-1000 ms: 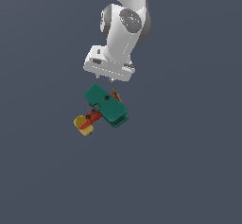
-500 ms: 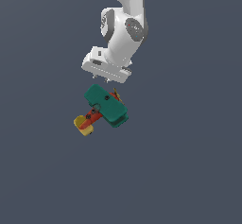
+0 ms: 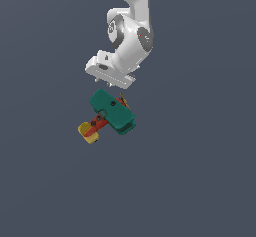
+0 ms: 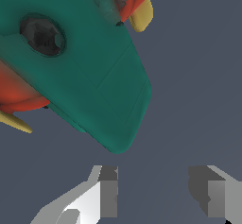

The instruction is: Pick up the object and move it to a goal position.

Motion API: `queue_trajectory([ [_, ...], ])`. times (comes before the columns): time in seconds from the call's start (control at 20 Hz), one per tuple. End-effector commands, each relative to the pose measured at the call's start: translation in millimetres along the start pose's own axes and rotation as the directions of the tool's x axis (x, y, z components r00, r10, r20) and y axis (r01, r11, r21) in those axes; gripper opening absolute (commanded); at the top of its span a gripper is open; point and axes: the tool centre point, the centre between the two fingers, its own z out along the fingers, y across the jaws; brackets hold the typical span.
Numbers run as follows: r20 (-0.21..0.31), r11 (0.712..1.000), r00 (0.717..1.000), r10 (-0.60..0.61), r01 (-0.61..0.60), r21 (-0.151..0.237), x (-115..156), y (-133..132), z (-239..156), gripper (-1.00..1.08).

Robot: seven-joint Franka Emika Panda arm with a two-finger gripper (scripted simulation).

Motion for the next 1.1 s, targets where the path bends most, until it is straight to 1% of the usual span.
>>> queue_trajectory([
  [0.0,-0.002,0.999,1.0,-0.004,0.004,-0.032,-2,2,4,0.28],
  [0.5,-0.018,0.988,1.0,-0.023,0.02,-0.155,-8,11,20,0.28],
  [1.05,-0.048,0.959,0.997,-0.053,0.038,-0.281,-12,20,33,0.28],
])
